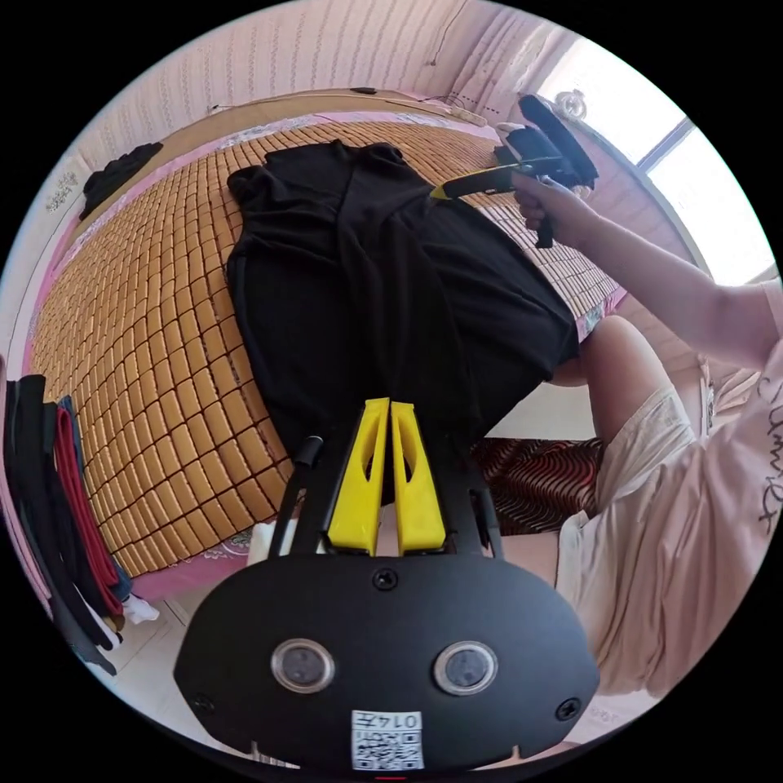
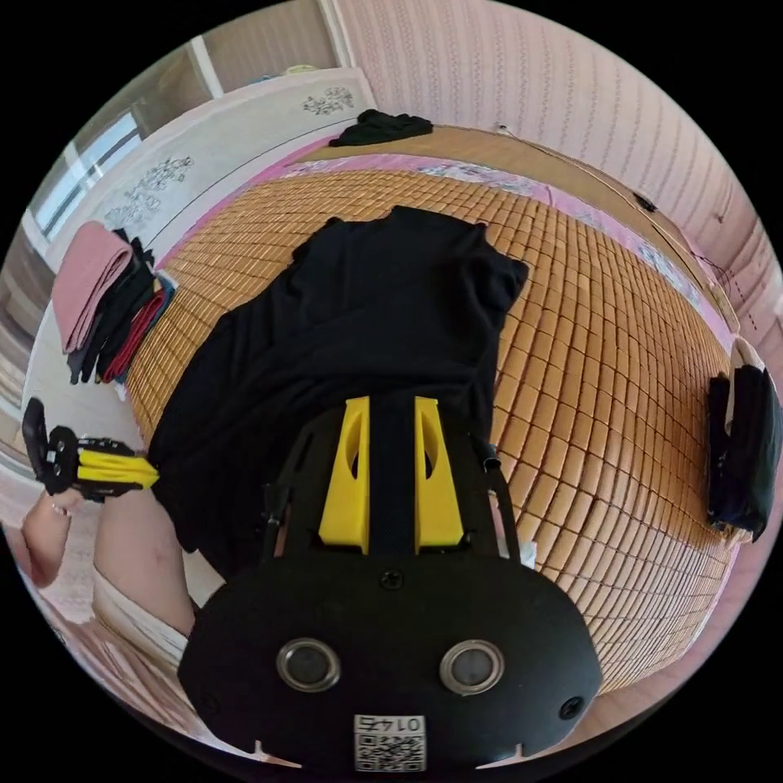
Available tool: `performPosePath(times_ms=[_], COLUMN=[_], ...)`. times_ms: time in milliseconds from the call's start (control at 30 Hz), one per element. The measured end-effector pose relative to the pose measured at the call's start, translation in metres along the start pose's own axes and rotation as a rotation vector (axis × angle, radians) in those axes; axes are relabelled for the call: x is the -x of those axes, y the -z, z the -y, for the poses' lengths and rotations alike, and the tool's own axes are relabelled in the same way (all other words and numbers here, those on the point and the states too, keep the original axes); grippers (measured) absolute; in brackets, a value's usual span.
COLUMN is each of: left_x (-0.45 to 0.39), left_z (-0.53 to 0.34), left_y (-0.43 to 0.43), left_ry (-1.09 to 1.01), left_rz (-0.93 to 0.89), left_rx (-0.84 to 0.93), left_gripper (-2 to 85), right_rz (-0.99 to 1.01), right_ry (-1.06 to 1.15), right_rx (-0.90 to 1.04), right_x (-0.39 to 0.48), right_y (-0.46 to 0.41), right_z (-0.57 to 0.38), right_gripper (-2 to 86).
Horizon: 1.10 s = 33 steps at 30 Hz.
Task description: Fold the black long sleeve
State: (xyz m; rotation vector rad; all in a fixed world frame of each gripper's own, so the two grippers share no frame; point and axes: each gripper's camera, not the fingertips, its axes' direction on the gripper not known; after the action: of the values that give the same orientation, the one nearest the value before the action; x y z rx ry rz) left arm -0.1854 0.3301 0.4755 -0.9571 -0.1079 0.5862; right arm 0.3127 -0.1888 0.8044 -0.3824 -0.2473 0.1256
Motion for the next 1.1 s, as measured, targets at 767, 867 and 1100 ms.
performPosePath(times_ms=[767,867,1100], left_x=[0.031,0.027,0.014], left_z=[-0.031,-0.029,-0.031], left_y=[0.022,0.008,0.001], left_ry=[0.086,0.085,0.027], left_rz=[-0.084,-0.097,-0.018], left_rx=[-0.010,0.064,0.099], left_gripper=[5.7,8.1,8.2], right_rz=[0.135,0.308,0.055], right_ry=[0.201,0.386,0.598], right_rx=[0.013,0.063,0.150], right_x=[0.085,0.161,0.248], right_y=[0.039,0.036,-0.002], right_z=[-0.011,-0.040,-0.062], right_gripper=[7.6,9.1,6.8])
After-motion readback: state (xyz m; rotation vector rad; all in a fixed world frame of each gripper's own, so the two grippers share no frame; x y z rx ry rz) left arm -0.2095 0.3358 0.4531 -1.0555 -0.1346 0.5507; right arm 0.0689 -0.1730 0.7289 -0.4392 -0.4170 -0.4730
